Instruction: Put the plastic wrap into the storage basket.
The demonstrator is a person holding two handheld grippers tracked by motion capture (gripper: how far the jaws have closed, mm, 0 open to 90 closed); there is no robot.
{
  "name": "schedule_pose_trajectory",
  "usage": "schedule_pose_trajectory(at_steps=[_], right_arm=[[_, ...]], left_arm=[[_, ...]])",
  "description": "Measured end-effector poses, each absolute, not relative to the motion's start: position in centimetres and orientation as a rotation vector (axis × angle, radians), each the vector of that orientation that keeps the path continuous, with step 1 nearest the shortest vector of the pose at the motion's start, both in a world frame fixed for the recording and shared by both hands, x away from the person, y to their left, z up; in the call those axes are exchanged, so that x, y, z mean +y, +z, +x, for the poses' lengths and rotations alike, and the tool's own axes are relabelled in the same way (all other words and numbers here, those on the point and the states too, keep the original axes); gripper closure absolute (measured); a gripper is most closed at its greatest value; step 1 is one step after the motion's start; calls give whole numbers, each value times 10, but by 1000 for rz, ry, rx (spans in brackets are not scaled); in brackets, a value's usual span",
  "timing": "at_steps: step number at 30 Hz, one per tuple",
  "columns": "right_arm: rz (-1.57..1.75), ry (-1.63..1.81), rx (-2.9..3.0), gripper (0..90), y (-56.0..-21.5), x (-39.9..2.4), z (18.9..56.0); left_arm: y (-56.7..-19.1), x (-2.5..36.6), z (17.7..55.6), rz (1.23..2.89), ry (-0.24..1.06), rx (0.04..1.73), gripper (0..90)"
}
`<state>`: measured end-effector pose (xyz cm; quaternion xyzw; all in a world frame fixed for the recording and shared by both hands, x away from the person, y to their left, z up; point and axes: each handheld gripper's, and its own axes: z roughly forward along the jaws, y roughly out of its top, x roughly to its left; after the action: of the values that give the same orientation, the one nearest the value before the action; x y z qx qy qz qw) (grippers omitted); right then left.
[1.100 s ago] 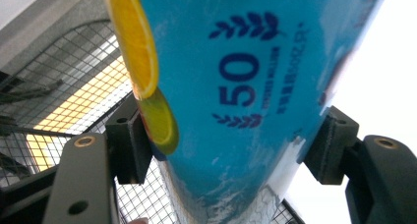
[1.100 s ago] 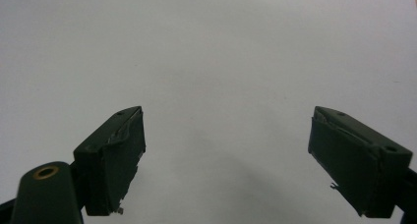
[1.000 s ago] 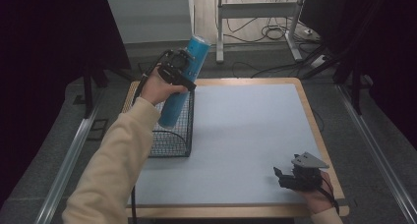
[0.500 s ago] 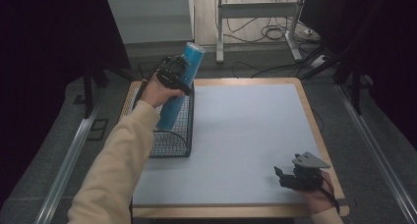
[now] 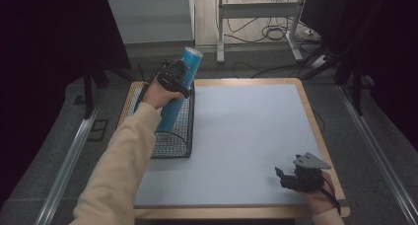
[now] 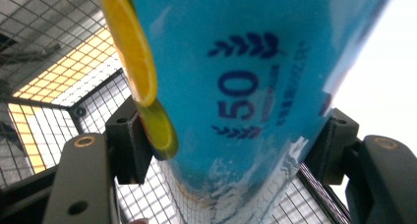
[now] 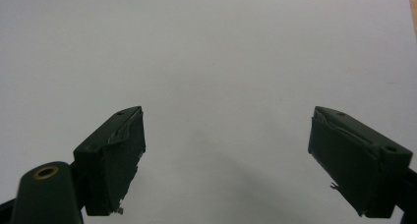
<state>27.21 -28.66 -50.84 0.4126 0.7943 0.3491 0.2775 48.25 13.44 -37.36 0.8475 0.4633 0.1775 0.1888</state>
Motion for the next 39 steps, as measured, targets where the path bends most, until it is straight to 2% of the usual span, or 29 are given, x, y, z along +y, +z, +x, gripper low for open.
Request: schedule_pose_trajectory(at_steps=[24,39], right_arm=[[1100,932,2129,145,-508,-286,272],[1098,927,2131,145,-509,-285,273]], left_arm=[[-409,127,528,2330,493,1442,318],[-428,132,543,2417,518,1521,317]])
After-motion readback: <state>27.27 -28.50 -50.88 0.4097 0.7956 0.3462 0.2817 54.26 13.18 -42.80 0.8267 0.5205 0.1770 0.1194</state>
